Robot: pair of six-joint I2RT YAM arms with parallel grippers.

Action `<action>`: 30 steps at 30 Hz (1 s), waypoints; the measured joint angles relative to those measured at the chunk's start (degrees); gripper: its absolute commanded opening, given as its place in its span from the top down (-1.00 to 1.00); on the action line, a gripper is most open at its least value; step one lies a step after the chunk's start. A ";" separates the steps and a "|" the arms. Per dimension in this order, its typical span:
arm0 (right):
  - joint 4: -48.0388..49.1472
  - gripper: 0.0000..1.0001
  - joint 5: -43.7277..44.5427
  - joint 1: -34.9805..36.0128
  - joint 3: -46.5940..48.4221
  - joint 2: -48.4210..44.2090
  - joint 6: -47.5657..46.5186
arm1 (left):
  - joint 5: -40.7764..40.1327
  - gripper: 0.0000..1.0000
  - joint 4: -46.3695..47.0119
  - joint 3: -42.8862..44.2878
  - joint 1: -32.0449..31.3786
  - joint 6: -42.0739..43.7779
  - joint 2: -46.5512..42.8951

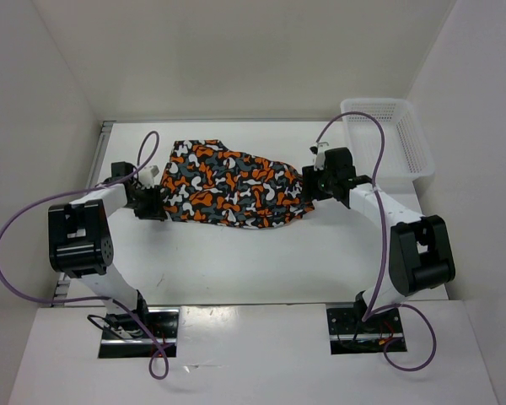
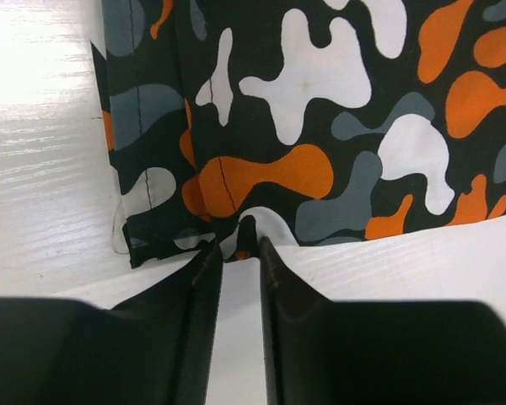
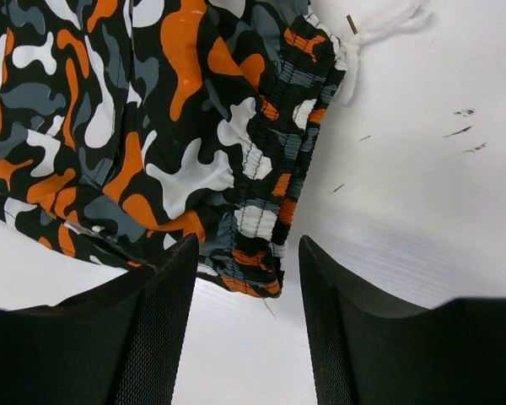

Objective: Fold and stack the shorts
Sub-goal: Fold the shorts

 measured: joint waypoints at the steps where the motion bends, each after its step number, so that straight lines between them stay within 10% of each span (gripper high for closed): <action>1: 0.00 -0.13 0.00 0.00 -0.02 0.00 0.00 | -0.07 0.47 -0.07 -0.02 0.00 -0.09 0.15; 17: 0.39 -0.41 -7.69 -1.53 -2.95 0.00 4.90 | -0.85 0.97 -3.93 0.70 0.00 0.00 0.11; 30: 4.13 -0.55 -3.93 -2.89 -7.69 0.28 11.52 | -0.94 0.34 -7.15 1.40 0.00 0.04 -0.90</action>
